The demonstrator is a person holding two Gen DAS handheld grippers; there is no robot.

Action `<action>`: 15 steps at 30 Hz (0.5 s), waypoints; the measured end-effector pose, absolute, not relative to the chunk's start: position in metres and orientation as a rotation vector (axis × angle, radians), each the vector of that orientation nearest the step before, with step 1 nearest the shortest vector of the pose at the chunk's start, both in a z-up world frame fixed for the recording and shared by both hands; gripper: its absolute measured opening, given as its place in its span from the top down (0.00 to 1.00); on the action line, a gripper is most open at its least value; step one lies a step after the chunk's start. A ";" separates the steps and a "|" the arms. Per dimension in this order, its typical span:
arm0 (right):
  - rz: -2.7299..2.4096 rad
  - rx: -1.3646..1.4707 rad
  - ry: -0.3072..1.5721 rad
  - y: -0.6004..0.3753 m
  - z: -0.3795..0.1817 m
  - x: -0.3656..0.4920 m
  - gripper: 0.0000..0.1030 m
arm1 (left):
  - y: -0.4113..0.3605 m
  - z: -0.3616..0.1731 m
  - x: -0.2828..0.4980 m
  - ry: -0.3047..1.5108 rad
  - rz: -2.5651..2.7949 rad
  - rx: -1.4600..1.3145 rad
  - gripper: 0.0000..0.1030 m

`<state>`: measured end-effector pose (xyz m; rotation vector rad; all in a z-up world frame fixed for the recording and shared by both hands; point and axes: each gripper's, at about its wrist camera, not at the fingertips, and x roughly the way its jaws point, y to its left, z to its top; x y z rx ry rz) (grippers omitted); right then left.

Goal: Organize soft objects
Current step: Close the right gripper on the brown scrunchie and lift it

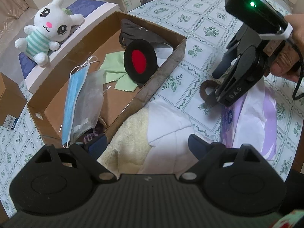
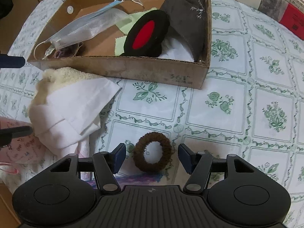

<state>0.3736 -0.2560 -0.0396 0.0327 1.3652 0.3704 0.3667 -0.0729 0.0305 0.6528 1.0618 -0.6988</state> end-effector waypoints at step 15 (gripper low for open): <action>0.372 -0.117 1.370 -0.241 -0.050 0.370 0.75 | -0.074 0.027 0.369 1.075 -0.692 0.646 0.12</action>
